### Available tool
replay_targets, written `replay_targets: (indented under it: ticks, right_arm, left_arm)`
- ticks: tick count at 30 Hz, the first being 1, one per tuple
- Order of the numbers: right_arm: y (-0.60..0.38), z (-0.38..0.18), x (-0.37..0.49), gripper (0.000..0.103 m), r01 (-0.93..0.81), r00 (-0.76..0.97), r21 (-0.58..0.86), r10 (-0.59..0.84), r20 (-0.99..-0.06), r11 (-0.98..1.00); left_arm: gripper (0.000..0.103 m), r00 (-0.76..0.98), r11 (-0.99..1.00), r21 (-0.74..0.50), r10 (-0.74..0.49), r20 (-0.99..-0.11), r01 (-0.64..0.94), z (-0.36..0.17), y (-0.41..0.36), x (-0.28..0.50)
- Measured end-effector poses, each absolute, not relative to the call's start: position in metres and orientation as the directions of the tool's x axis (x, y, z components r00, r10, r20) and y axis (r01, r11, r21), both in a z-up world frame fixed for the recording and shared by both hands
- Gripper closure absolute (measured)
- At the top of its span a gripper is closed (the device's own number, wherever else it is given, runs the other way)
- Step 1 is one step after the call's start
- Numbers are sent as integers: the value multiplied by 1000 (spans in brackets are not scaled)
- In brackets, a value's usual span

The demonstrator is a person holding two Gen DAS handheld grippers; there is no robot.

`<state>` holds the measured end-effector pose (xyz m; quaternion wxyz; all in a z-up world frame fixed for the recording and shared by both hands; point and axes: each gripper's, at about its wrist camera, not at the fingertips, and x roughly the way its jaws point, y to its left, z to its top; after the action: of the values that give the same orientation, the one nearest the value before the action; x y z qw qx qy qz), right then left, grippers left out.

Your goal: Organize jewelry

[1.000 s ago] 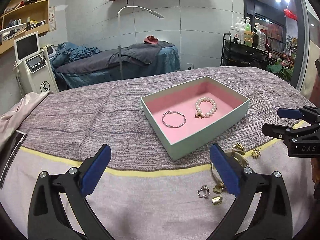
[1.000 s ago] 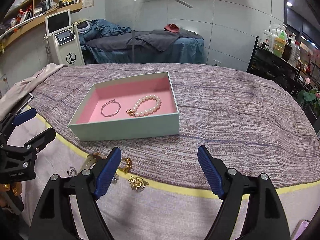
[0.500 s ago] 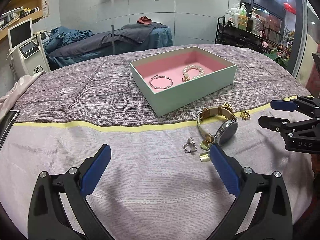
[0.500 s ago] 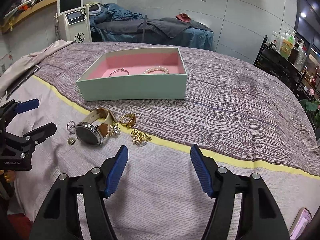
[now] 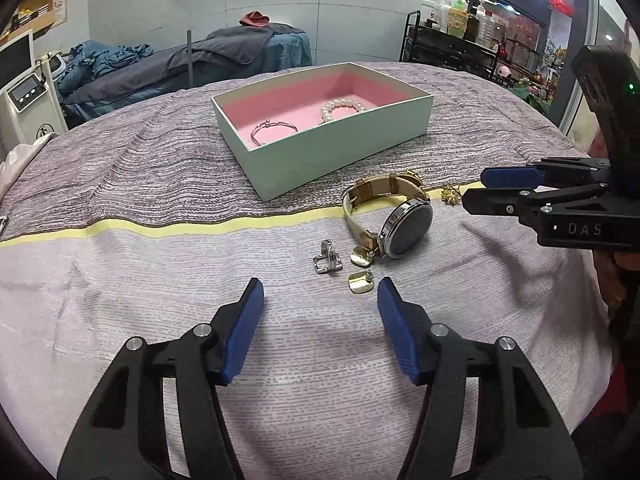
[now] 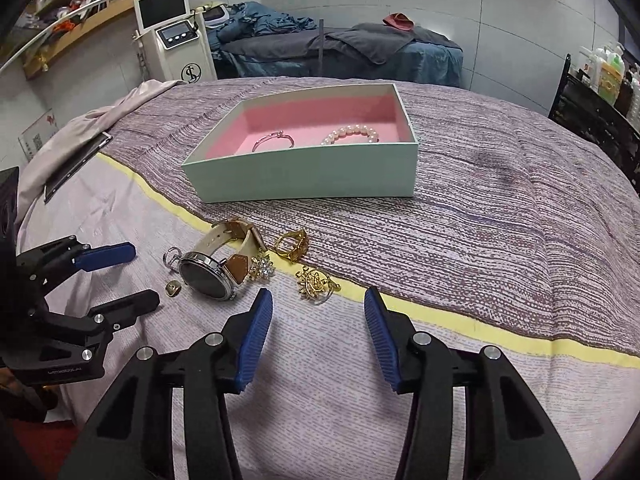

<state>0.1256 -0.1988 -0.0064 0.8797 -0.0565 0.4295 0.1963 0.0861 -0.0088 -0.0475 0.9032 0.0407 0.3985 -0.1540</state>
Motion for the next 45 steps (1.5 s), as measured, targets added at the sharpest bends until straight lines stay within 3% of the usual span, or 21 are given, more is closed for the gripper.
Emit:
replay_targets:
  ticks: [7, 16, 19, 32, 41, 45]
  right_arm:
    - [-206, -5, 131, 56, -394, 539, 91, 311, -783, 914]
    - [-189, 0, 116, 57, -452, 534, 68, 331, -778, 890]
    - [-187, -4, 117, 58, -430, 551, 19, 280, -786, 902]
    - [-197, -14, 148, 64, -451, 466, 150, 375, -801, 880]
    - [-193, -17, 150, 82, -465, 462, 136, 372, -805, 875]
    - [-191, -16, 145, 83, -471, 468, 124, 367, -804, 873]
  left_arm:
    - [62, 628, 948, -84, -267, -731, 306, -45, -5, 102]
    - [89, 619, 945, -79, -270, -738, 318, -49, -15, 119]
    - [98, 621, 948, -77, -262, -739, 309, -50, -14, 120]
    - [99, 628, 962, -82, -234, -742, 262, -54, 4, 121]
    - [99, 628, 962, -87, -235, -741, 258, -54, 5, 121]
    - [99, 629, 962, -86, -235, -741, 258, -54, 5, 120]
